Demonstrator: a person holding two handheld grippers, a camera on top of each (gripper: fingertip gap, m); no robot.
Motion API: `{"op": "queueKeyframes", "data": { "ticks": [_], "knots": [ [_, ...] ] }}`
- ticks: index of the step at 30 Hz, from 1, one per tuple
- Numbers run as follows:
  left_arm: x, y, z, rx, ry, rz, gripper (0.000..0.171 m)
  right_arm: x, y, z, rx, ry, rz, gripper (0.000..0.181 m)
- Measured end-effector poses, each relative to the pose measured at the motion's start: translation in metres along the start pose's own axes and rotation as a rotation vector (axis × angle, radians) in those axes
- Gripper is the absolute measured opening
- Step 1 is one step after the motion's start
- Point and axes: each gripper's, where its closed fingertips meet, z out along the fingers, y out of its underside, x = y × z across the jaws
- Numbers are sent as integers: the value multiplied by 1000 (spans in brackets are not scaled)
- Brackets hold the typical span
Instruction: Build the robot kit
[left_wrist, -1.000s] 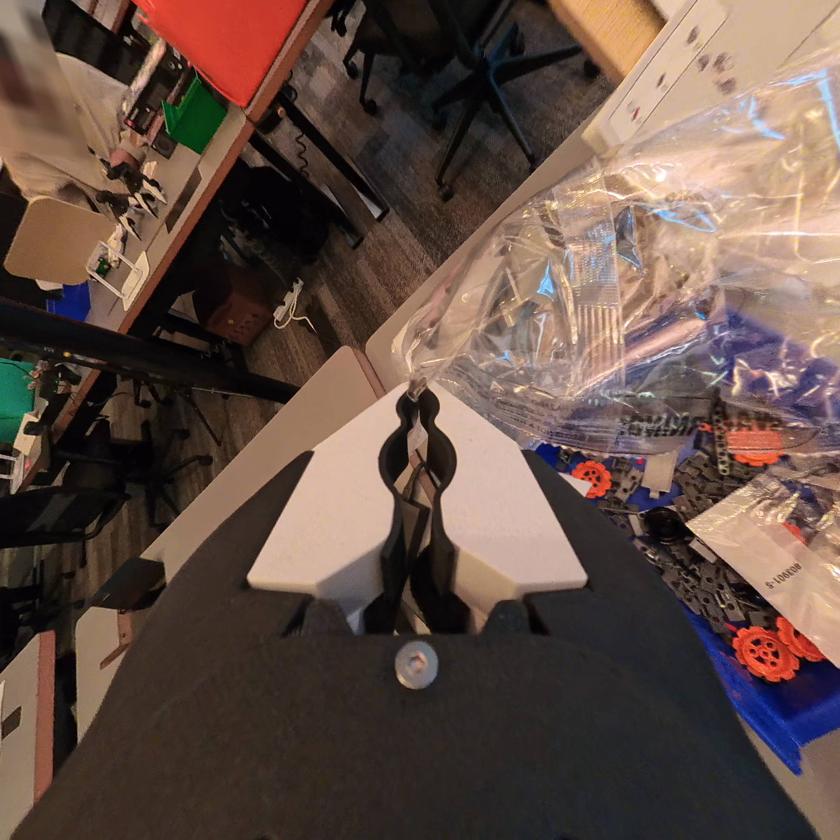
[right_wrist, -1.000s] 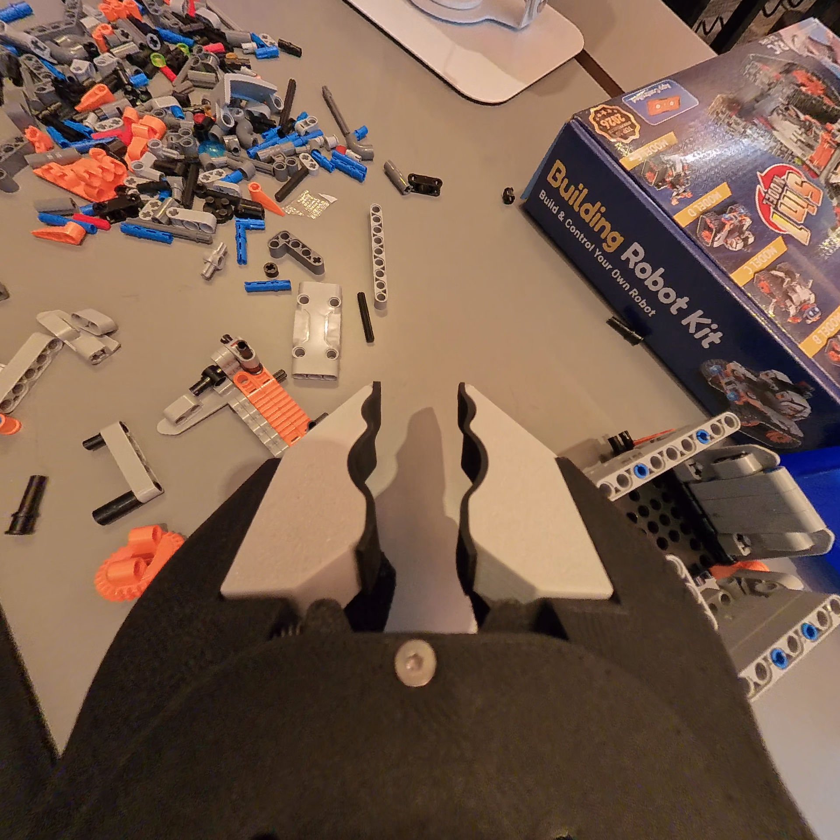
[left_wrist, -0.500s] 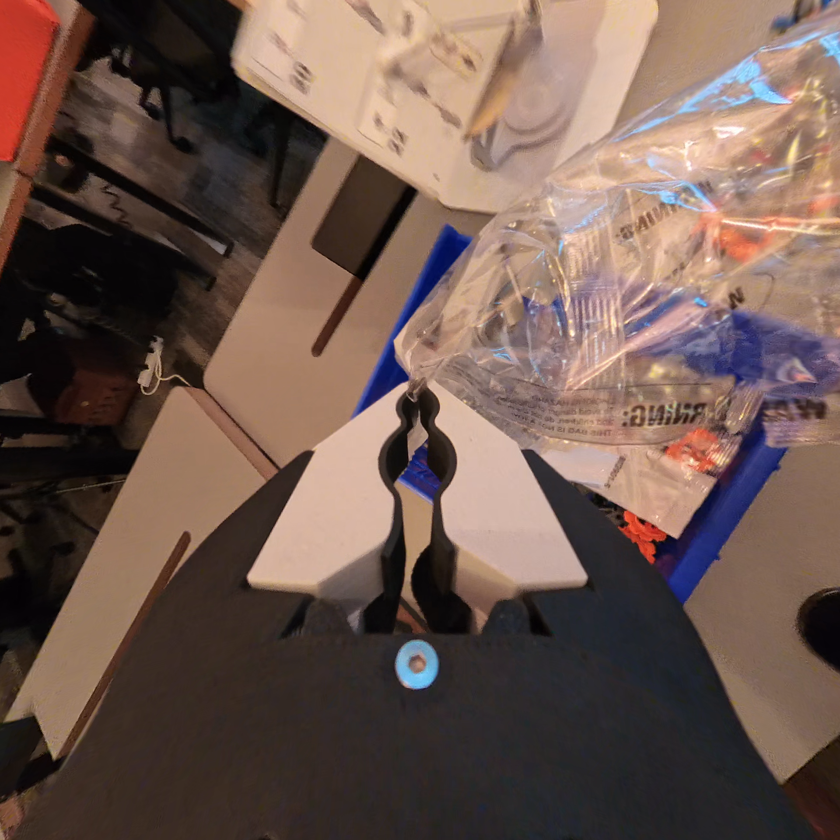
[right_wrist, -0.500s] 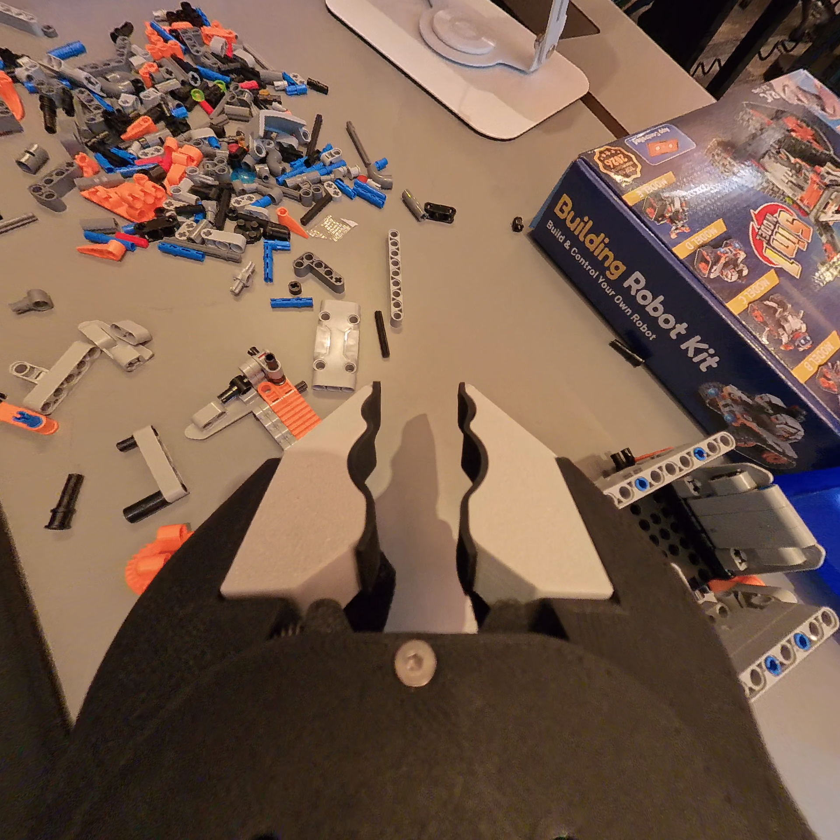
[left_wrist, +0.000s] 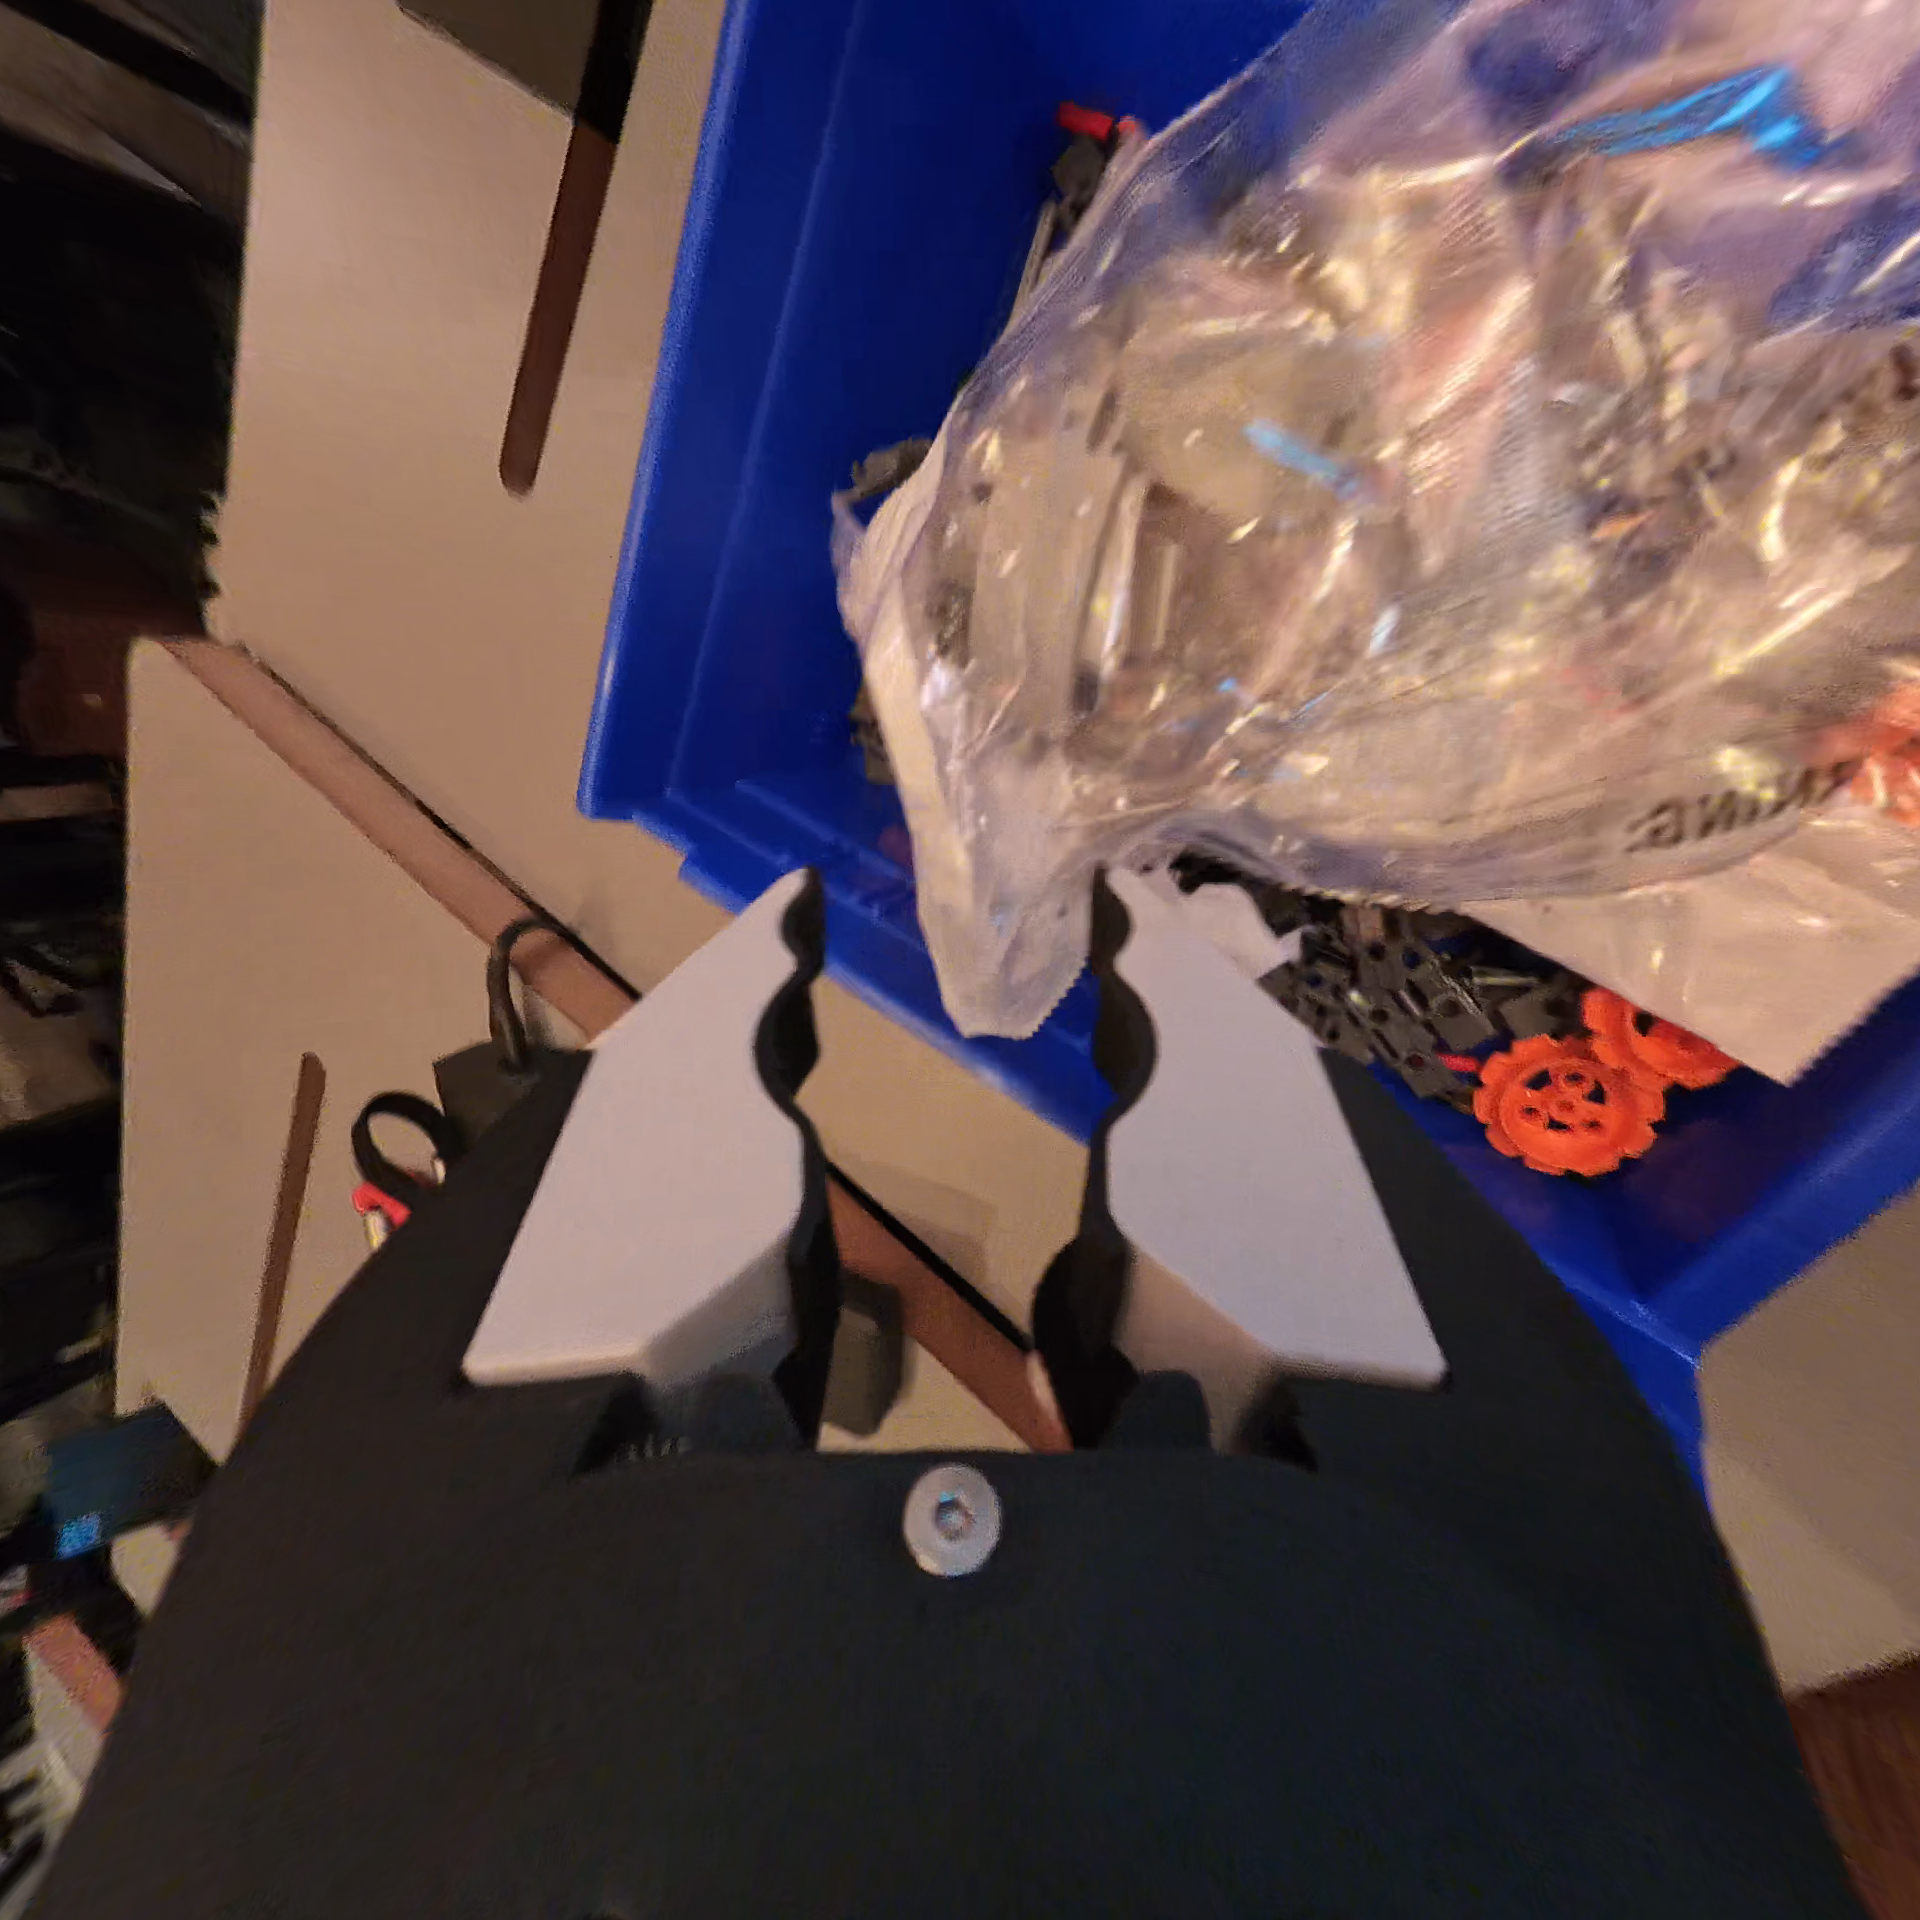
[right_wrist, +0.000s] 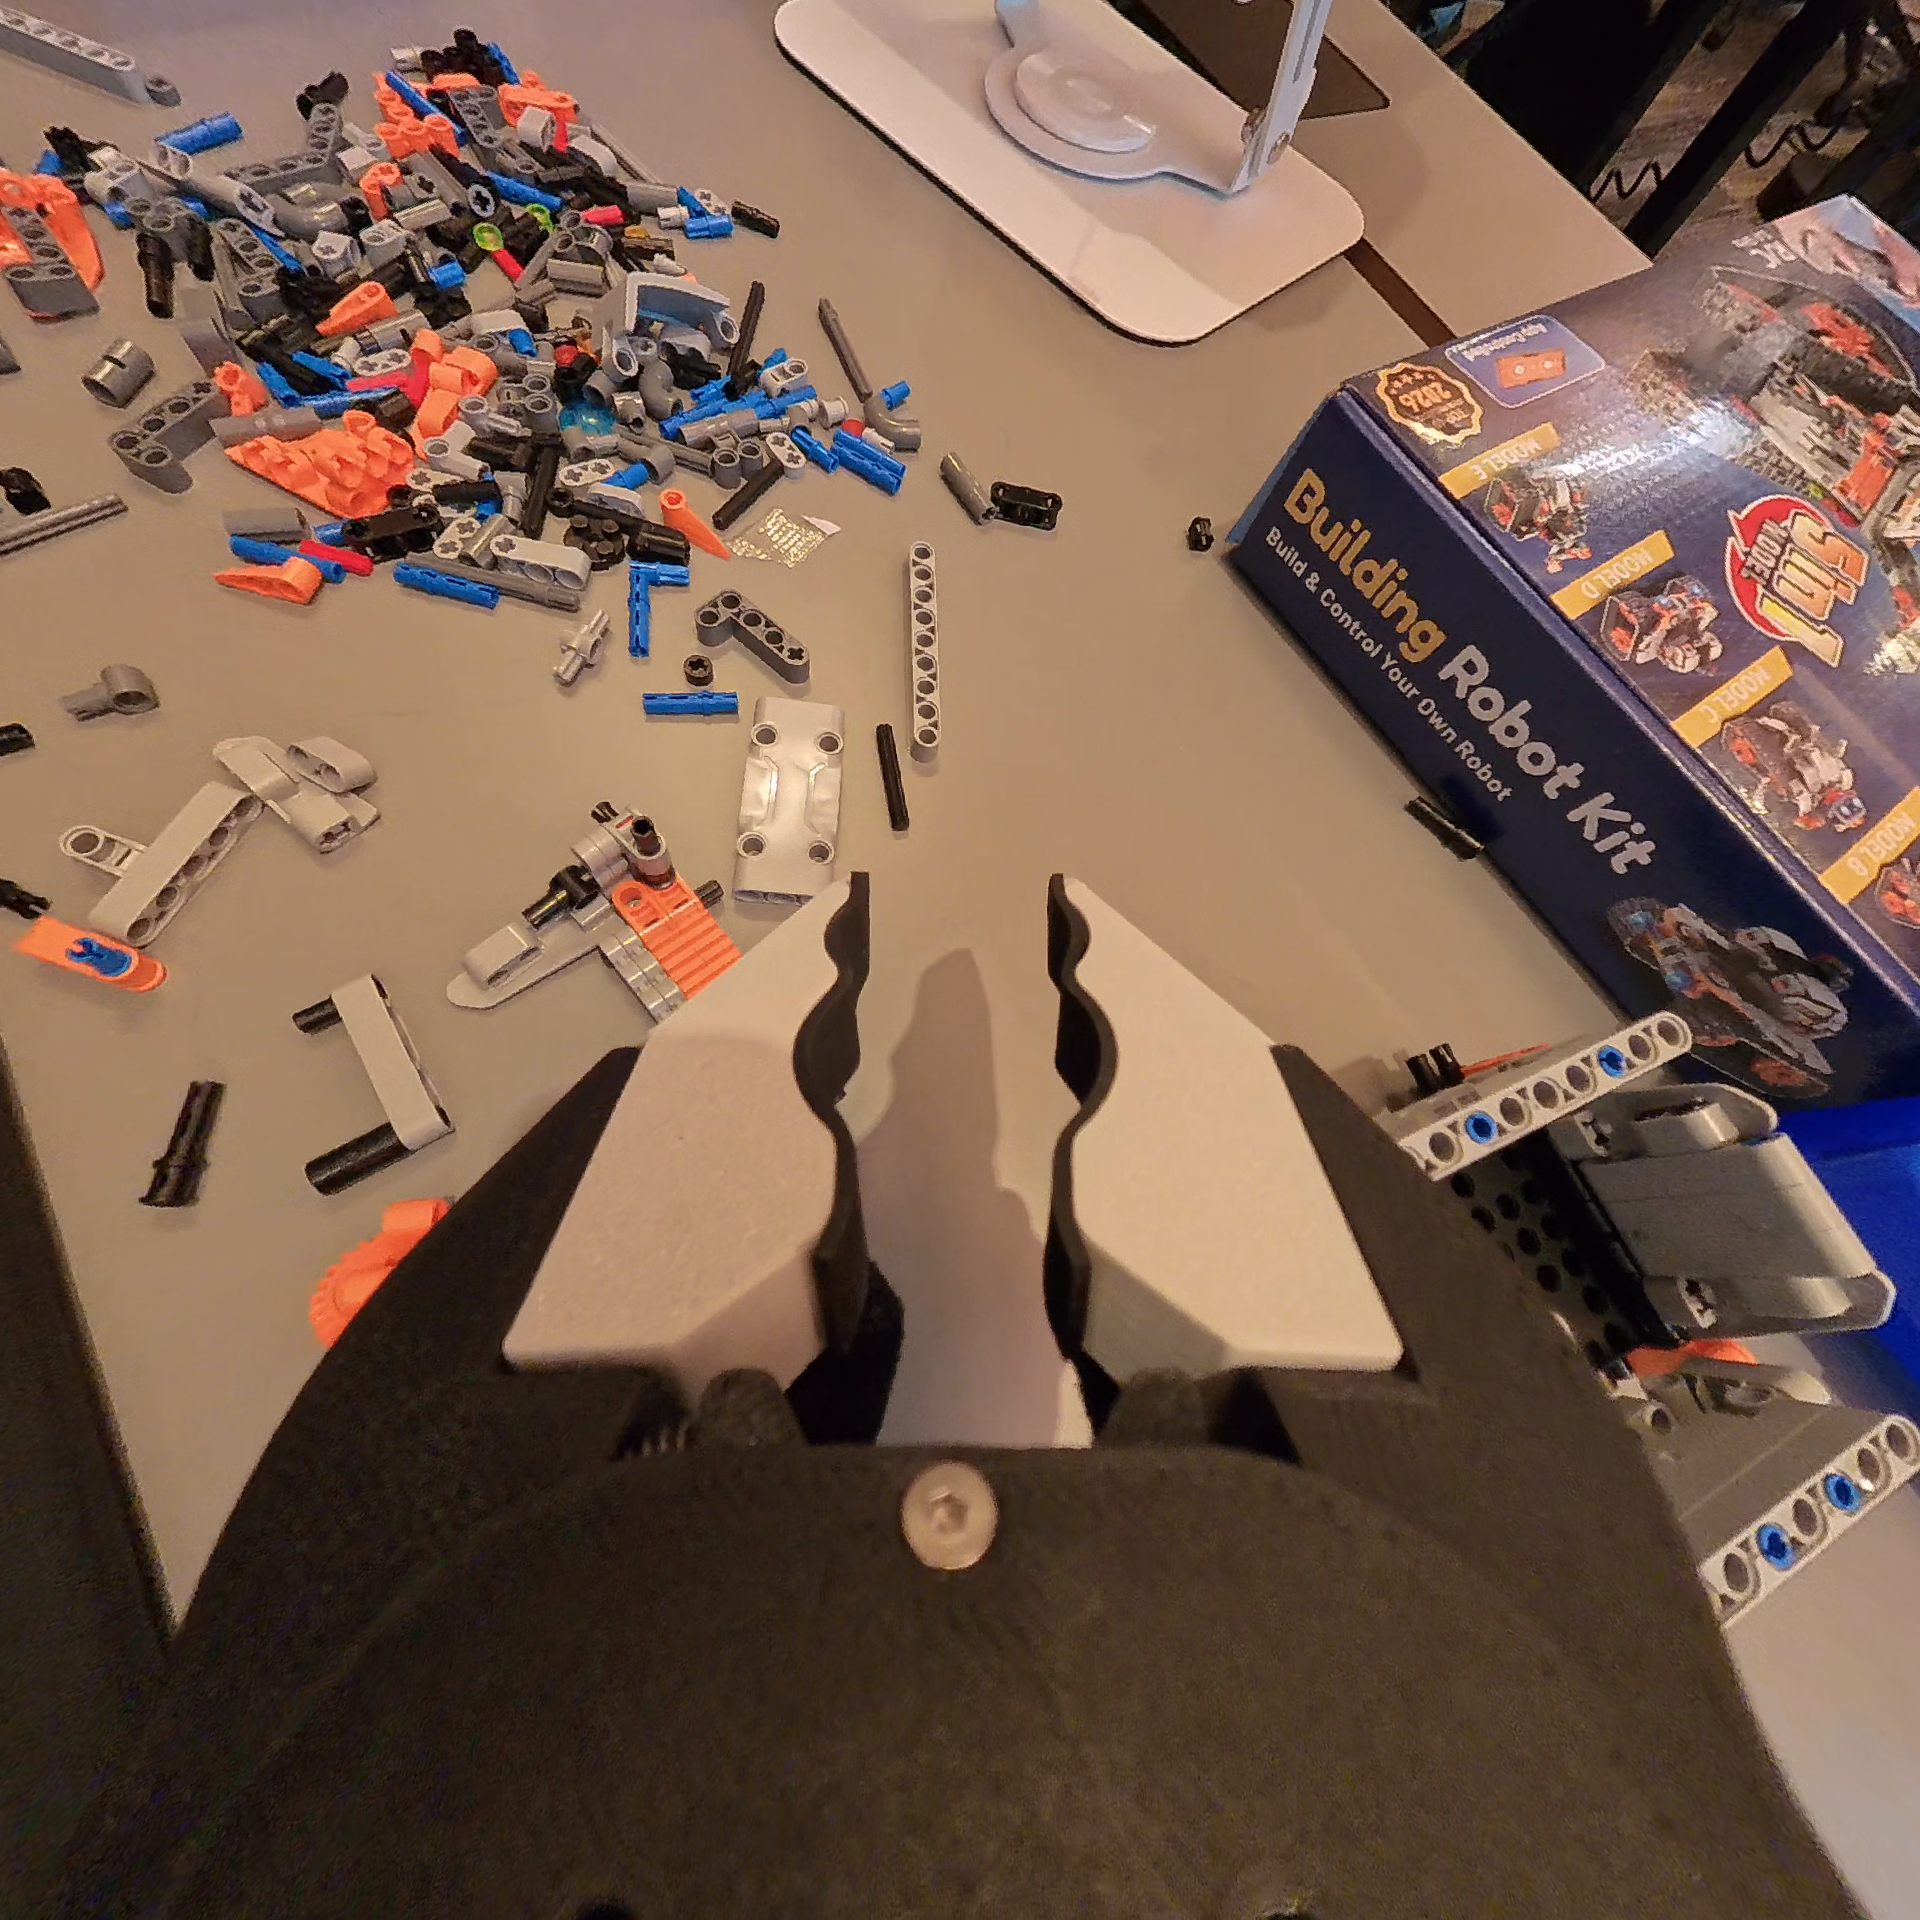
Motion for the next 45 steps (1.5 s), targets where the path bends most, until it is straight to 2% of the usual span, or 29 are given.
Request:
{"op": "queueKeyframes", "data": {
  "ticks": [1, 4, 7, 11, 13, 16, 19, 22, 25, 29, 33, 37, 40, 43, 45],
  "knots": [
    [-3, 4, -7, -14, -4, -18, 54, 0, 0, 0, 1, -1, -2, 32],
    [-9, 12, -34, -29, -7, -57, 54, -1, -3, -2, 9, 0, -8, 32],
    [-8, 3, -64, 11, -4, -93, 53, -2, -6, -4, 19, 2, -15, 32],
    [19, -61, -103, 288, 101, -125, 43, -4, -9, -5, 30, -1, -25, 32],
    [39, -88, -98, 327, 152, -97, 43, -5, -10, -5, 30, -1, -33, 32],
    [77, -115, -70, 290, 245, -35, 35, -6, -13, -7, 41, 5, -39, 32],
    [101, -99, -26, 103, 295, -23, 26, -6, -17, -12, 60, 11, -39, 32],
    [112, -78, 3, 20, 352, -104, 18, -7, -20, -14, 72, 11, -42, 32],
    [115, -59, 18, -50, 351, -144, 14, -7, -19, -14, 56, 15, -50, 32],
    [121, -24, 43, -242, 291, -94, 8, -10, -18, -12, 39, 12, -61, 32],
    [120, -16, 51, -329, 239, -45, 8, -12, -20, -14, 45, 11, -69, 32],
    [112, -18, 42, -328, 222, -33, 14, -16, -23, -16, 59, 0, -74, 32],
    [107, -42, 16, -181, 275, -152, 24, -19, -25, -16, 64, -11, -80, 33],
    [93, -44, -7, -148, 231, -187, 36, -18, -27, -18, 69, -2, -82, 33],
    [90, -54, -22, -84, 221, -206, 37, -16, -28, -21, 81, 5, -71, 33]
  ]
}}
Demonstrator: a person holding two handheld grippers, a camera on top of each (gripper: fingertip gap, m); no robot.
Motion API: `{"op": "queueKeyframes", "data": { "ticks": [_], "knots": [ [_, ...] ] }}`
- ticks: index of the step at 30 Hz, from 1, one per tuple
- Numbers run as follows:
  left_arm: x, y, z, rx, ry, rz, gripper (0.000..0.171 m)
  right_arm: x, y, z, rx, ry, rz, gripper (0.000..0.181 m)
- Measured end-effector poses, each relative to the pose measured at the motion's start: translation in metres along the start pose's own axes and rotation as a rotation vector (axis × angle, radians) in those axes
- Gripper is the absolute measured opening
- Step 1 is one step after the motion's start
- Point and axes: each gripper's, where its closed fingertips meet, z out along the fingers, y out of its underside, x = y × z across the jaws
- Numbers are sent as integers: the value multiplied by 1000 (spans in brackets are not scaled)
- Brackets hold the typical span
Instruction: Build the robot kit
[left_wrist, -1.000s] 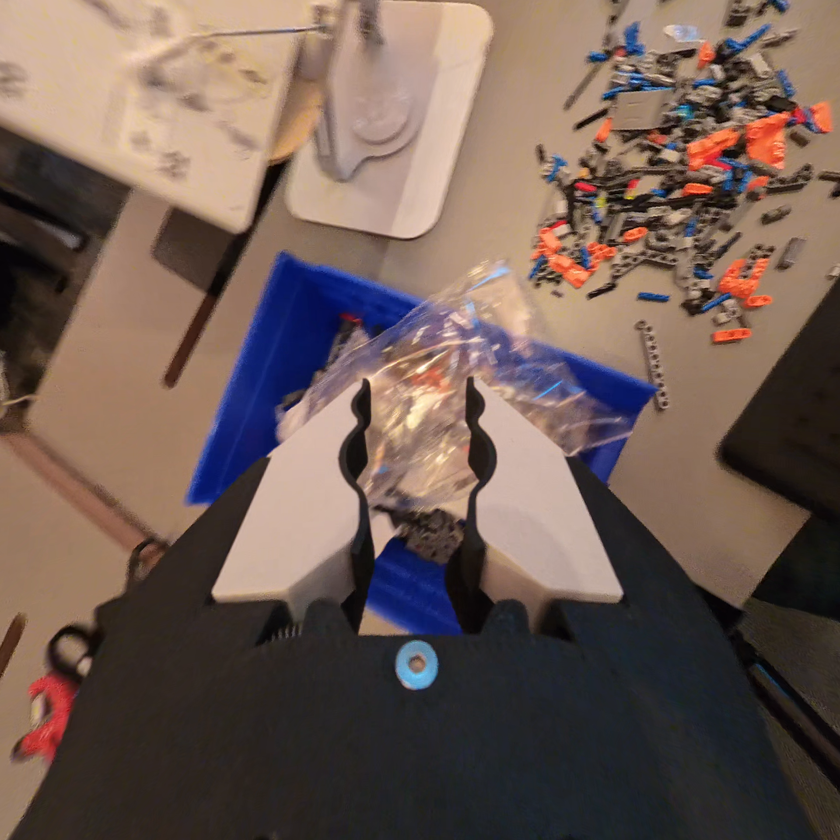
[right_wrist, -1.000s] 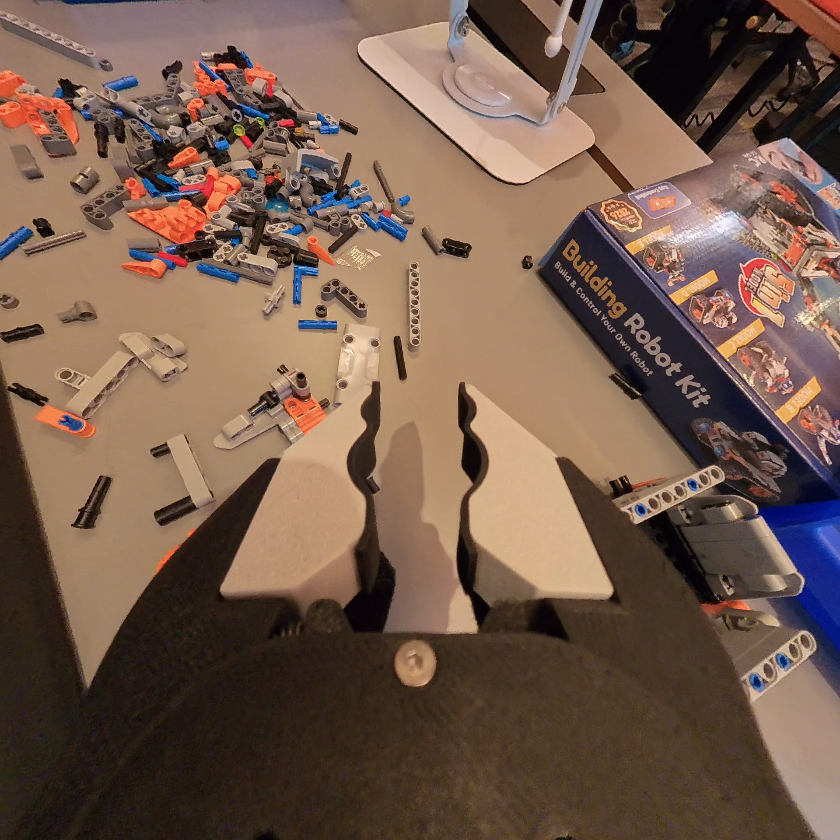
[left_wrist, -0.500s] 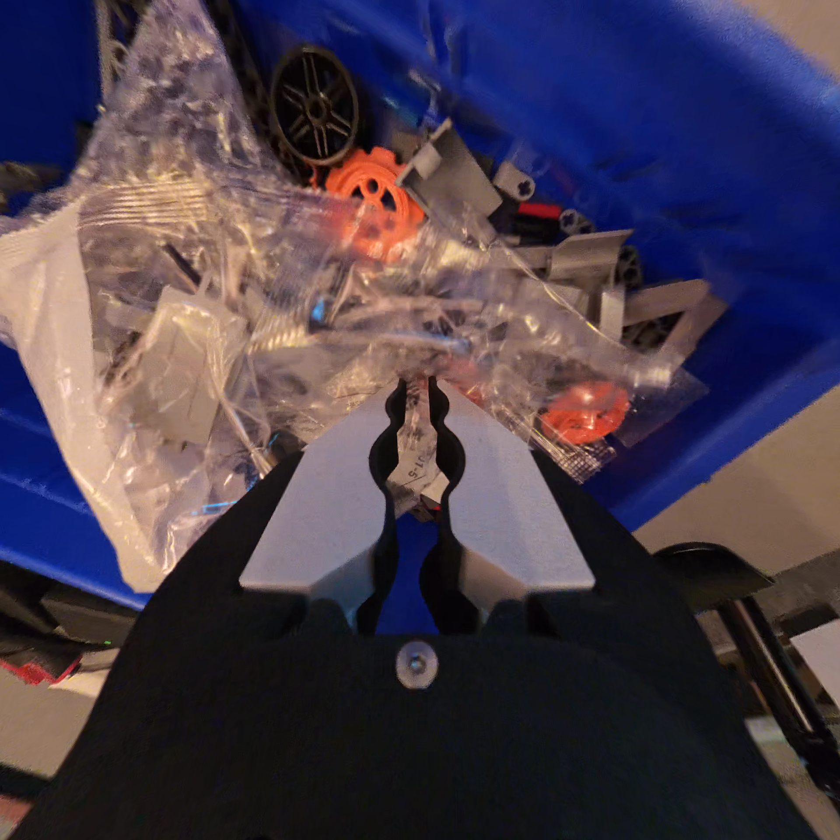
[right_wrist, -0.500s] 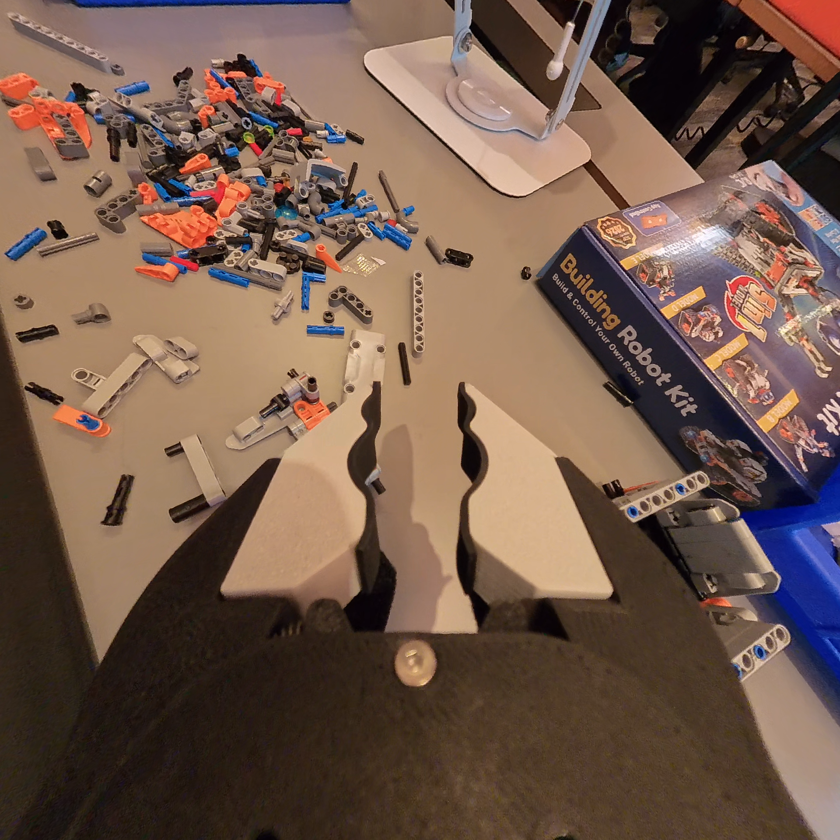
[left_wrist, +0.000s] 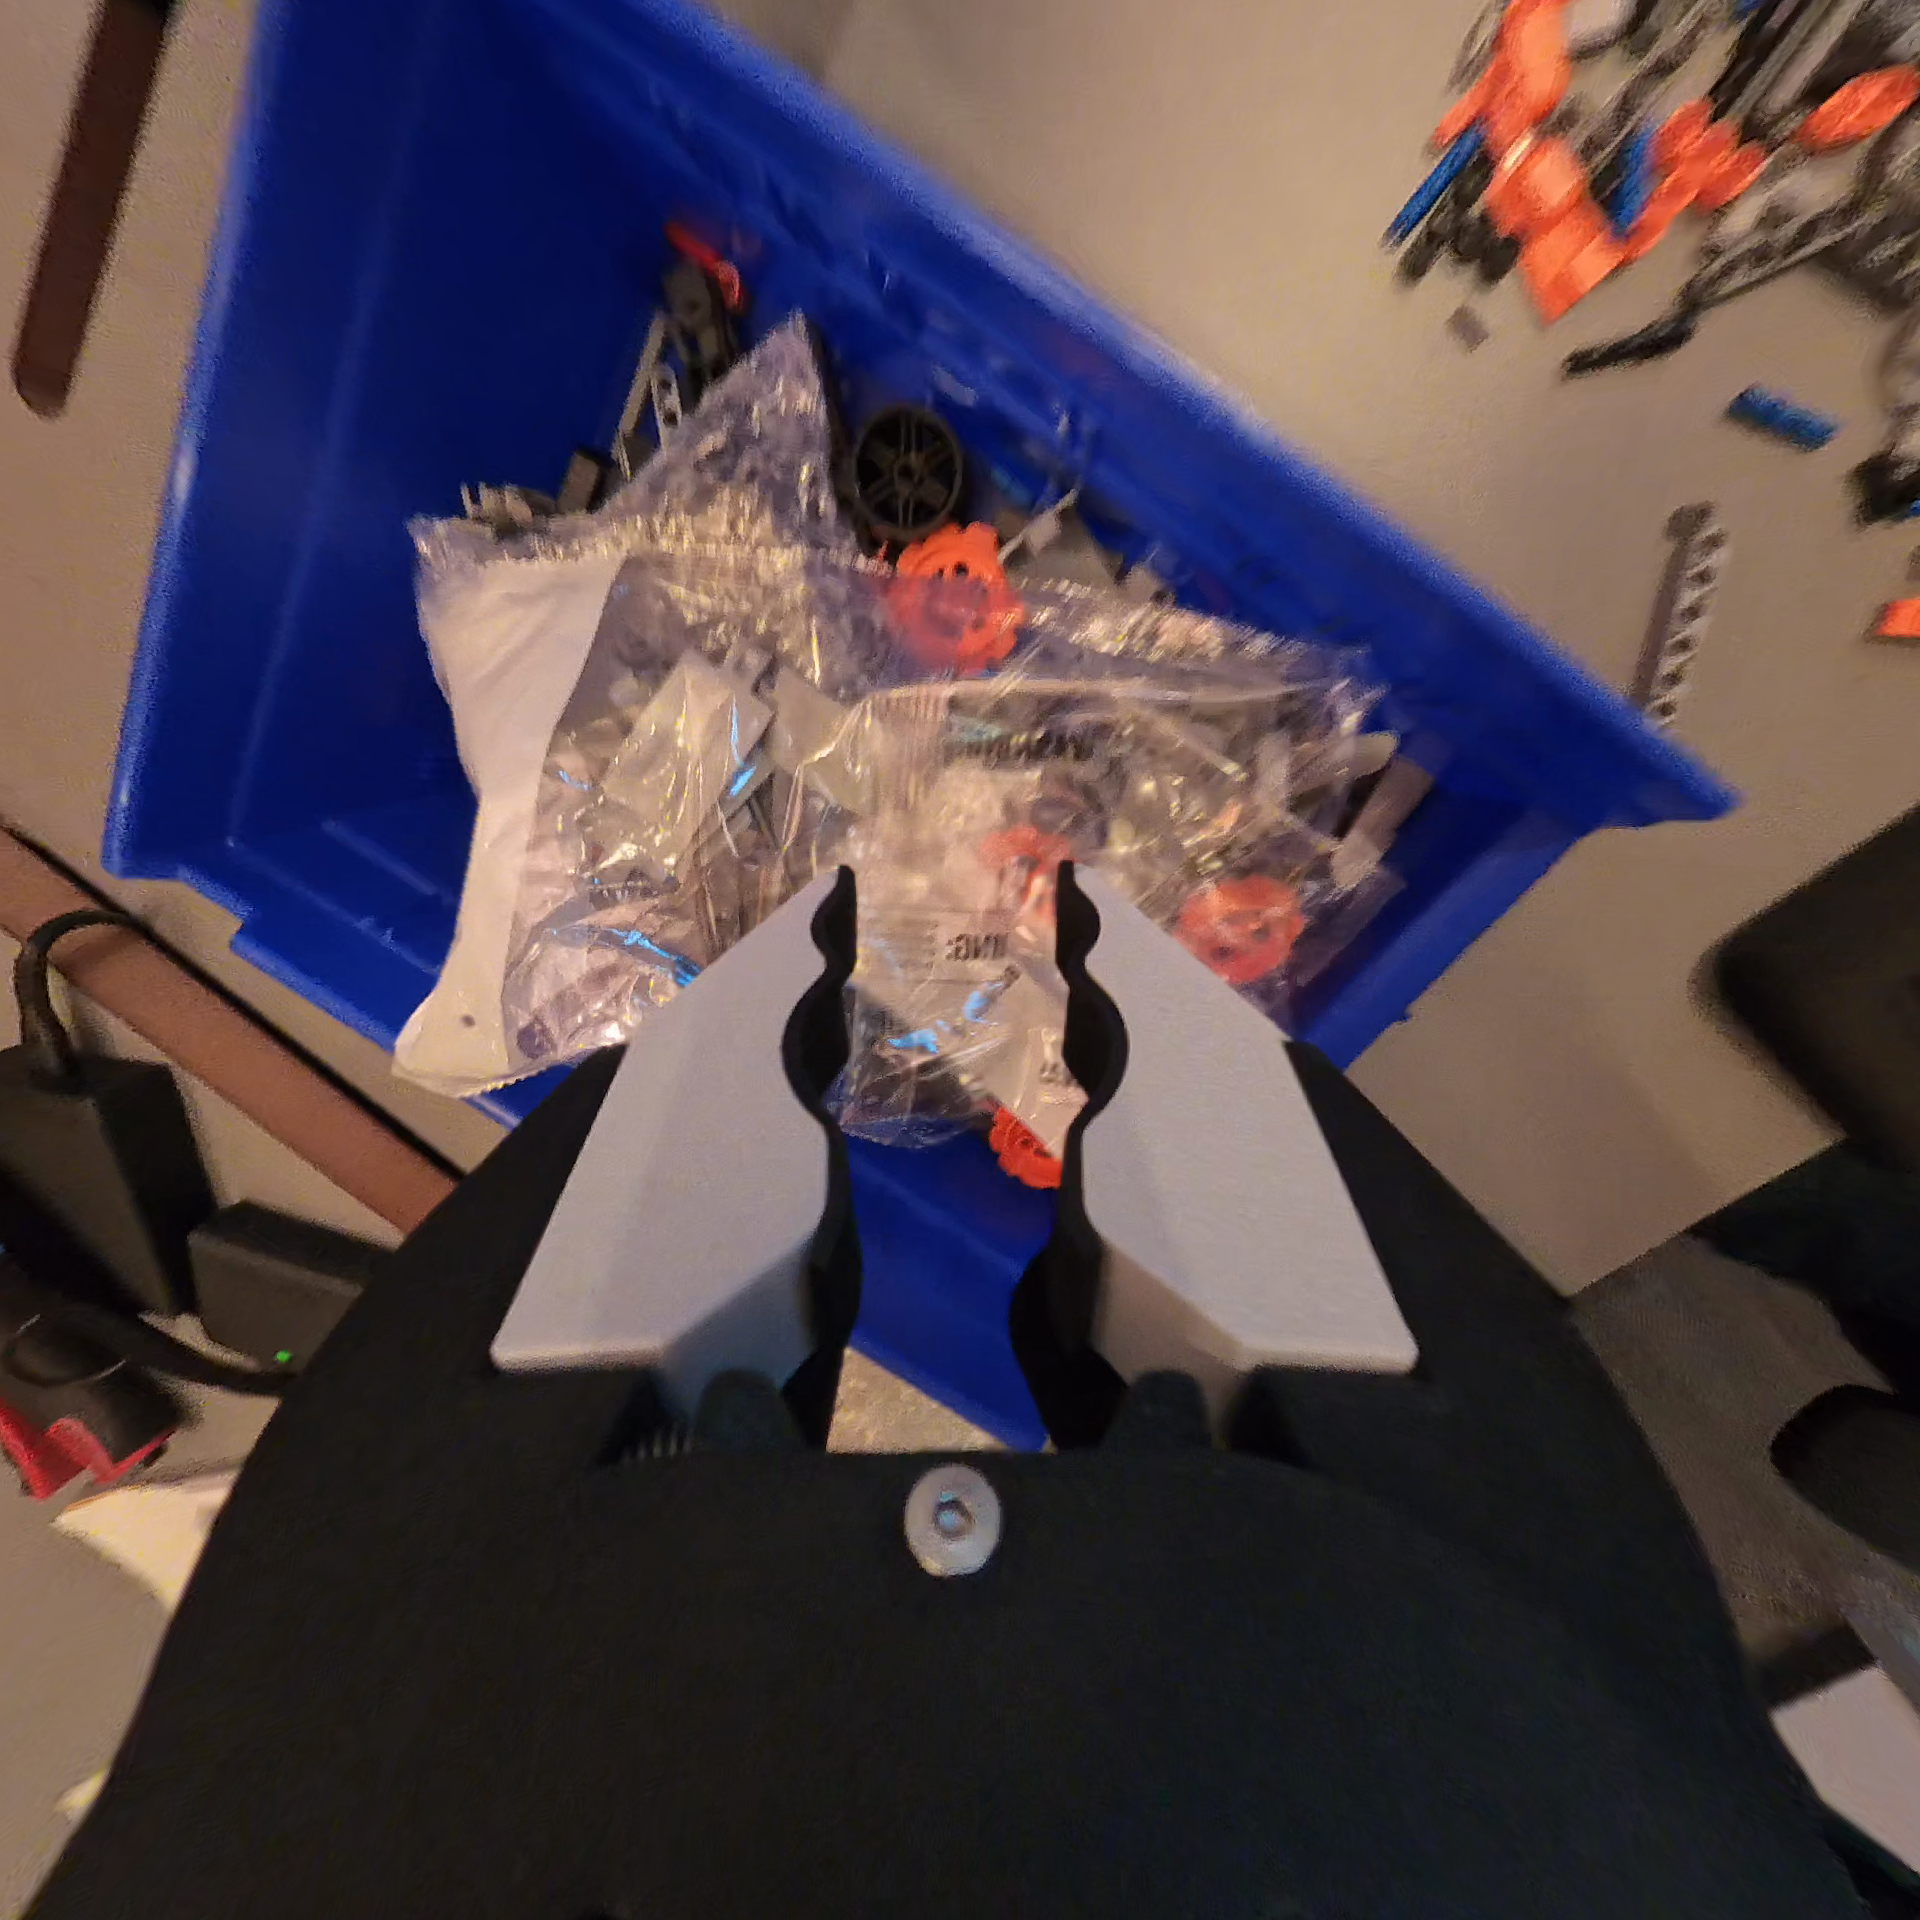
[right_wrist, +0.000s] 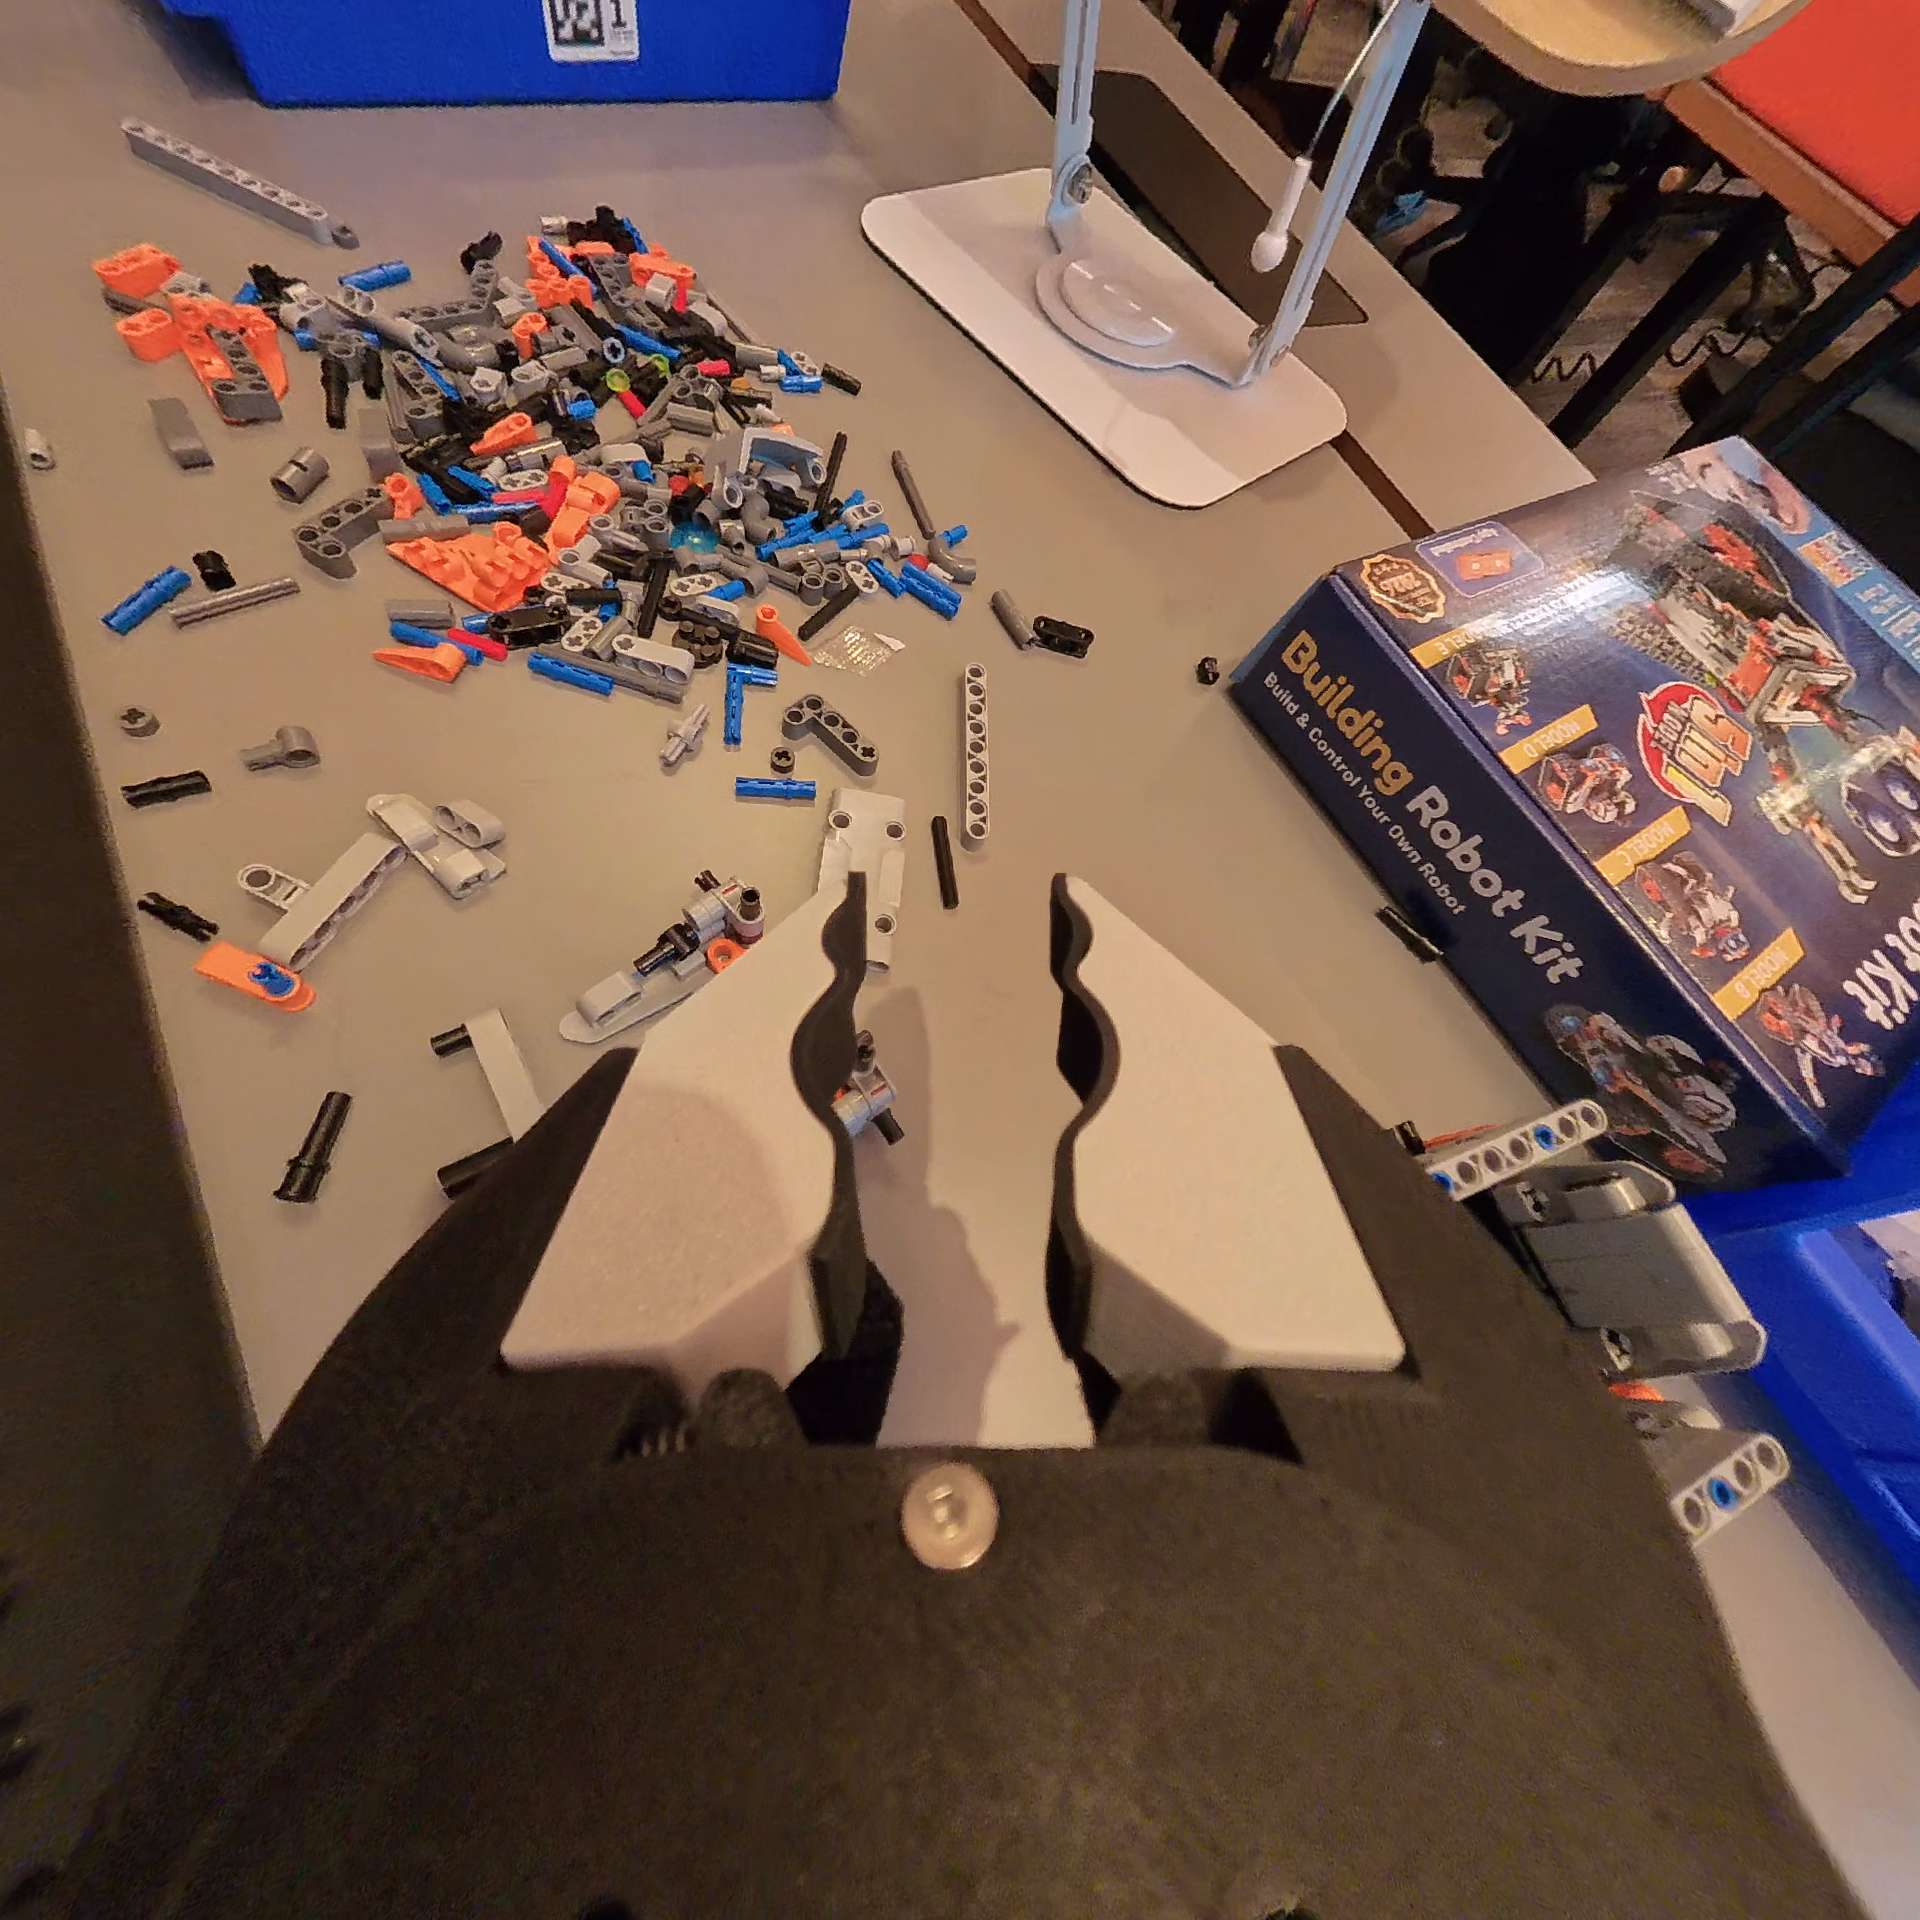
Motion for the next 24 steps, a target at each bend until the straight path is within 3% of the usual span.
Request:
{"op": "queueKeyframes", "data": {
  "ticks": [4, 8, 12, 17, 19, 24],
  "knots": [
    [24, -20, -15, 93, 27, 19, 35, 6, -1, -4, 13, 21, 25, 33],
    [48, -37, -5, 115, 18, 74, 24, 7, -1, -4, 12, 27, 29, 33],
    [51, 0, 47, -59, 11, 69, 21, 7, -2, -7, 22, 29, 31, 32],
    [41, 29, 85, -97, 44, -74, 8, 8, -2, -7, 18, 32, 34, 32],
    [38, 32, 83, -104, 35, -72, 4, 8, -3, -8, 22, 37, 32, 32],
    [27, 15, 45, -5, -11, -81, 29, 17, -6, -20, 55, 79, 48, 33]
  ]
}}
